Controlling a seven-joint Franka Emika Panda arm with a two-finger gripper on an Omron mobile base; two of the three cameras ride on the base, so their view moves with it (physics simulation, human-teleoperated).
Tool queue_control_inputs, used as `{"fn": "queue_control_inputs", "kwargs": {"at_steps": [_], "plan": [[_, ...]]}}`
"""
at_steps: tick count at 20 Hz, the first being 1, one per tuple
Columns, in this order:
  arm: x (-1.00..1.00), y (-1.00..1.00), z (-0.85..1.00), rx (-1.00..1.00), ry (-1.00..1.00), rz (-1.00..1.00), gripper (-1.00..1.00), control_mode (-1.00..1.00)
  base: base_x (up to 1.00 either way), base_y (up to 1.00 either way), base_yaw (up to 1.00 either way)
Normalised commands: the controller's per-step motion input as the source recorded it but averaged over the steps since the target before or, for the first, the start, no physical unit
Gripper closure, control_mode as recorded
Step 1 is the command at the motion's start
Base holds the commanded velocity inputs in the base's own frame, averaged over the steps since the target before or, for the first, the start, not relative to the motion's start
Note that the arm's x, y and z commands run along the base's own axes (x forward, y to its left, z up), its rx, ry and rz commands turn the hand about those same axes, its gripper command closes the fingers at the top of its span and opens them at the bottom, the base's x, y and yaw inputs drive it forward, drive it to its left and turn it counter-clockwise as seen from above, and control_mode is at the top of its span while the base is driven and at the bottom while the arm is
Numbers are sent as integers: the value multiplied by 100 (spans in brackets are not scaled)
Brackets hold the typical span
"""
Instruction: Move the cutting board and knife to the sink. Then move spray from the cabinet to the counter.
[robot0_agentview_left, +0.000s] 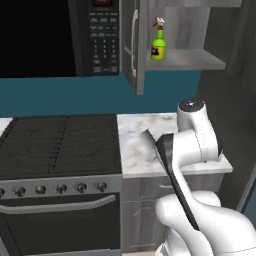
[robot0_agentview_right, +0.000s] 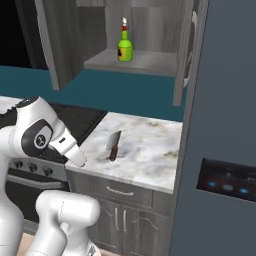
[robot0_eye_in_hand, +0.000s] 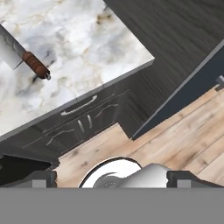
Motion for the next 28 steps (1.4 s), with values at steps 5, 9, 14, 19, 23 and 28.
{"fn": "queue_control_inputs", "kwargs": {"at_steps": [5, 9, 14, 19, 23, 28], "plan": [[0, 0, 0, 0, 0, 0, -100, 100, 22, -45, 3], [0, 0, 0, 0, 0, 0, -100, 100, 35, -3, 2], [0, 0, 0, 0, 0, 0, -100, 100, 32, -5, 3], [0, 0, 0, 0, 0, 0, -100, 100, 26, -4, 3], [0, 0, 0, 0, 0, 0, -100, 100, 23, -1, 3], [11, -2, -1, 0, 0, 3, -100, -100, 11, -1, 2]]}}
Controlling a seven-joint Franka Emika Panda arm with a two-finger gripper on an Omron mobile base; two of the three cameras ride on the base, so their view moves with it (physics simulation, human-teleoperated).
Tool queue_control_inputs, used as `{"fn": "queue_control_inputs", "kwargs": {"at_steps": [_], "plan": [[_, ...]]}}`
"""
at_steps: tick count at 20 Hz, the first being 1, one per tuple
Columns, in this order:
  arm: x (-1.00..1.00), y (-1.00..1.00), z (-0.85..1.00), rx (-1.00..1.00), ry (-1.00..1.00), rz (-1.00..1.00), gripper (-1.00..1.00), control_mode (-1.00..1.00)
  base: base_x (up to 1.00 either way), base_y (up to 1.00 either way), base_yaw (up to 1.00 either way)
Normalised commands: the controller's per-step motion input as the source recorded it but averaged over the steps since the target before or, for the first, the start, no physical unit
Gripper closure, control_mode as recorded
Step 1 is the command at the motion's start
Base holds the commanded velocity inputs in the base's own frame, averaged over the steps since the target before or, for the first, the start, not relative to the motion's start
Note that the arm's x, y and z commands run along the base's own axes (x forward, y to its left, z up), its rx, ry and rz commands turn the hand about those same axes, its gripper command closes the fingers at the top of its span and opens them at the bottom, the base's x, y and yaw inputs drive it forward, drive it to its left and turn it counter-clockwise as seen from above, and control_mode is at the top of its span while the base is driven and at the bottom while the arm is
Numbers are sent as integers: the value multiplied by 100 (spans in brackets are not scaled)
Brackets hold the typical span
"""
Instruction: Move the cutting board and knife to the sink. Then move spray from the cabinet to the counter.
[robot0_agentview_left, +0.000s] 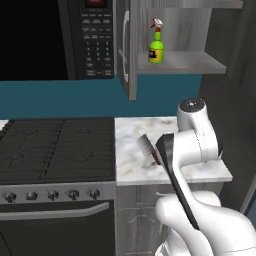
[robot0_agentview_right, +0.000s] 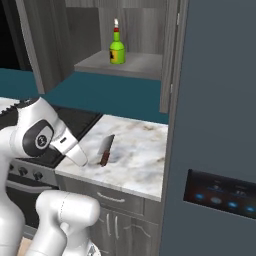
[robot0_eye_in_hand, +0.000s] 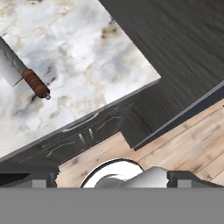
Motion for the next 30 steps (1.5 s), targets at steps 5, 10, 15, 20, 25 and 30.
{"fn": "queue_control_inputs", "kwargs": {"at_steps": [5, 10, 15, 20, 25, 30], "plan": [[50, 0, 0, 1, 0, 12, -100, -100, 0, 0, 0], [52, -19, -2, 8, 2, 13, -100, -100, 0, 0, 0], [61, -5, -27, 7, 24, 18, -100, -100, 0, 0, 0], [55, -4, -43, 0, 25, 20, -100, -100, 0, 0, 0], [65, 0, -16, 0, 2, 13, -100, -100, 0, 0, 0], [54, 0, -35, 1, 0, 11, -100, -100, 0, 0, 0]]}}
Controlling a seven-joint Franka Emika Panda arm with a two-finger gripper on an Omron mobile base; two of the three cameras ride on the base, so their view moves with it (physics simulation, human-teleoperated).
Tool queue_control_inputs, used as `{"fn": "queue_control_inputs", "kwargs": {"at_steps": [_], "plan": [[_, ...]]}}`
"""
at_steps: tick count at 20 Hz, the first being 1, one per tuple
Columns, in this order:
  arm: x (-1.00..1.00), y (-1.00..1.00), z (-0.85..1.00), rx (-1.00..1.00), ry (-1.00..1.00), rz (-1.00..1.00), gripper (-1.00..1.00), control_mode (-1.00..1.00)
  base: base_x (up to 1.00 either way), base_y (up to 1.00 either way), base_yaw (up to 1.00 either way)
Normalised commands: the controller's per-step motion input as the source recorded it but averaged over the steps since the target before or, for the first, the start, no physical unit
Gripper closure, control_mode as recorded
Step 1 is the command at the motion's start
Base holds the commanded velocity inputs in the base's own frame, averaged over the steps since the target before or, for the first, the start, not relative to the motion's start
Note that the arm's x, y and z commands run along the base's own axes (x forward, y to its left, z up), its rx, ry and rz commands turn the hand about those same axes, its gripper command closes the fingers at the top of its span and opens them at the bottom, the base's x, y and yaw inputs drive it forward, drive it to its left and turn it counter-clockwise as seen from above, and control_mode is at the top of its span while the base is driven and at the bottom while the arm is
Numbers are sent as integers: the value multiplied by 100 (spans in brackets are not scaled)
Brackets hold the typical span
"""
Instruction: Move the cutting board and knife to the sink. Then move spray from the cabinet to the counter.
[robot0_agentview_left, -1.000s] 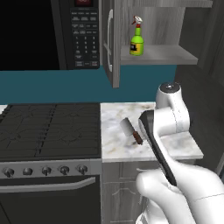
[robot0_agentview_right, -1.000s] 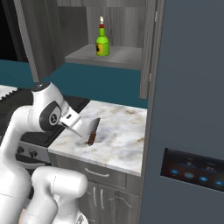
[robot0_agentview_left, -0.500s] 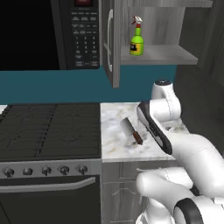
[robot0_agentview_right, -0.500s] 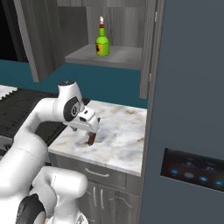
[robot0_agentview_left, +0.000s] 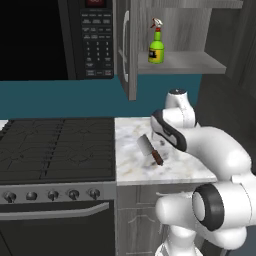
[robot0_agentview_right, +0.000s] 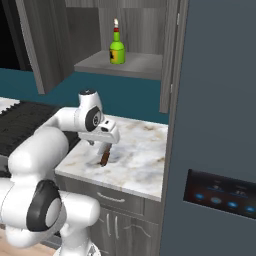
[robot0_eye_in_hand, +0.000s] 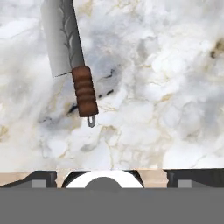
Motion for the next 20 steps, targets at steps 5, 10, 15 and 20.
{"fn": "queue_control_inputs", "kwargs": {"at_steps": [5, 10, 15, 20], "plan": [[40, 4, -44, 0, 0, 8, -100, -100, 0, 0, 0], [32, 19, -33, 0, 0, 0, -100, -100, 0, 0, 0], [26, 14, -31, 0, 0, 0, -100, -100, 0, 0, 0], [21, 1, -28, 0, -2, 0, -100, -100, 0, 0, 0]]}}
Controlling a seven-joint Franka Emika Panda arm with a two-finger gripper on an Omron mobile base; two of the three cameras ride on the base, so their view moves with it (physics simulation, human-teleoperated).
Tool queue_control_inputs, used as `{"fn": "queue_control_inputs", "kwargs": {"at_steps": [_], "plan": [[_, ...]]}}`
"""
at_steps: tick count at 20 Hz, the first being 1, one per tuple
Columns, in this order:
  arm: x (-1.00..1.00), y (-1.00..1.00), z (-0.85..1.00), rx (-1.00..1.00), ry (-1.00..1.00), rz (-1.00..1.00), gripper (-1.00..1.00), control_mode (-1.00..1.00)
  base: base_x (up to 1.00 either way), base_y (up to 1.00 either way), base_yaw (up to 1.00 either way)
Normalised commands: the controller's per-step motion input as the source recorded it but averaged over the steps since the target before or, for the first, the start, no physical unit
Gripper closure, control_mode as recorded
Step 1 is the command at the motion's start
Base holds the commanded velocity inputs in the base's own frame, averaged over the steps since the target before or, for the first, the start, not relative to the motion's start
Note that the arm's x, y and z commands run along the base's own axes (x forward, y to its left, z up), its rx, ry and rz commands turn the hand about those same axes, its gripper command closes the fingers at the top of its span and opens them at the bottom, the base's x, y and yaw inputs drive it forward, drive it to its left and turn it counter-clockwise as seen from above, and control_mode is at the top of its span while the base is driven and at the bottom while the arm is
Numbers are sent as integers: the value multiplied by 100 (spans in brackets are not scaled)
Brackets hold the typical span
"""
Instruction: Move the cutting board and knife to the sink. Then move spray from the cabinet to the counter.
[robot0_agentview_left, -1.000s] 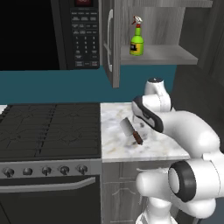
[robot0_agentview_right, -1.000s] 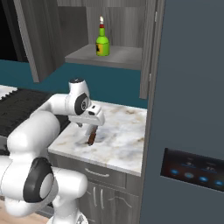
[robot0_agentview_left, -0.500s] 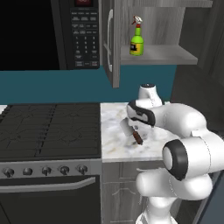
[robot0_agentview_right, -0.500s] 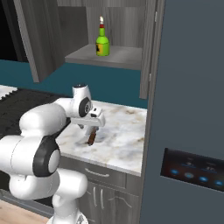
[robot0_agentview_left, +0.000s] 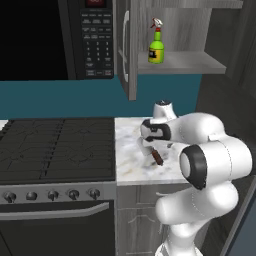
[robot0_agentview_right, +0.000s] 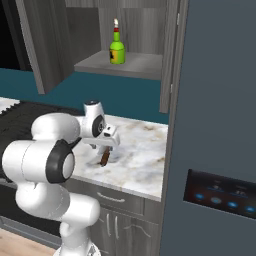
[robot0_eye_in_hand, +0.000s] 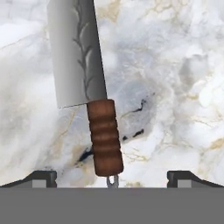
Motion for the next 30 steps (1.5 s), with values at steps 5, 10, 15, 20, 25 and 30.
{"fn": "queue_control_inputs", "kwargs": {"at_steps": [5, 10, 15, 20, 25, 30], "plan": [[4, 0, -34, 0, -1, 0, -100, -100, 0, 0, 0], [0, 0, -45, 0, 0, 0, -100, -100, 0, 0, 0], [2, 0, -37, 0, 0, 0, -100, -100, 0, 0, 0], [6, 0, -5, 0, -3, 1, -100, -100, 0, 0, 0], [15, 0, -3, 1, -1, 1, -100, -100, 0, 0, 0], [23, 0, -11, 0, -1, 1, -100, -100, 0, 0, 0]]}}
